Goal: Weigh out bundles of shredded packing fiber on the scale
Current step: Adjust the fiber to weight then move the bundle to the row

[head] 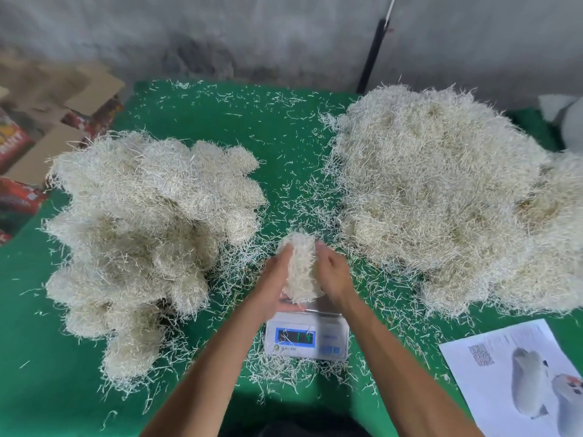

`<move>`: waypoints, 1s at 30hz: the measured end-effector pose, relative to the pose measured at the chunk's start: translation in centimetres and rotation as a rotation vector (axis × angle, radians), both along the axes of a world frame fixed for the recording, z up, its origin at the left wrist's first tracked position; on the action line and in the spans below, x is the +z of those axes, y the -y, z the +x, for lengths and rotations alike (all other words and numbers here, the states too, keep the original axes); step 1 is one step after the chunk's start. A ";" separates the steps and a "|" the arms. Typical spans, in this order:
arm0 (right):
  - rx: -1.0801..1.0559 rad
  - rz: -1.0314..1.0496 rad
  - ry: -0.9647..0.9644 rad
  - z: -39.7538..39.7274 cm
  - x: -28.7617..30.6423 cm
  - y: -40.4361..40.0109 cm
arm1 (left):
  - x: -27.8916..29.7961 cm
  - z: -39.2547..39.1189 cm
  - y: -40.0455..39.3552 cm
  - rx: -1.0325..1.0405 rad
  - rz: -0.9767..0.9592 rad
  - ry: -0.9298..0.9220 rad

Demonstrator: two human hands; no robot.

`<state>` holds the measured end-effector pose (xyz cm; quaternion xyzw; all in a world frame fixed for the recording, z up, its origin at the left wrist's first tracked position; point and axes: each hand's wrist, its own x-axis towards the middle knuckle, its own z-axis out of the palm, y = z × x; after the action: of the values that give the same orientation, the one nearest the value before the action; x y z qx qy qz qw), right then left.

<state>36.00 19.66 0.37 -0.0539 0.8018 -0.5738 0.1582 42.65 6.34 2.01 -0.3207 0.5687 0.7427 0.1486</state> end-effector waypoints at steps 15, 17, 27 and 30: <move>-0.013 -0.112 -0.146 -8.5 9.9 -1.9 | 5.5 -3.1 7.0 -0.186 -0.361 -0.440; -0.129 -0.151 -0.138 -9.4 10.3 -1.9 | 6.7 -3.7 6.5 -0.037 -0.314 -0.280; -0.140 -0.392 0.025 -9.9 10.6 -1.8 | 7.3 -3.1 6.1 0.083 -0.275 -0.158; -0.012 -0.383 0.051 -8.6 9.9 0.5 | 6.0 -3.2 5.6 0.044 -0.325 -0.200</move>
<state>27.37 19.16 10.25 -0.0639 0.6740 -0.7179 0.1620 39.44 0.76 8.06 -0.2774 0.6860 0.6724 0.0214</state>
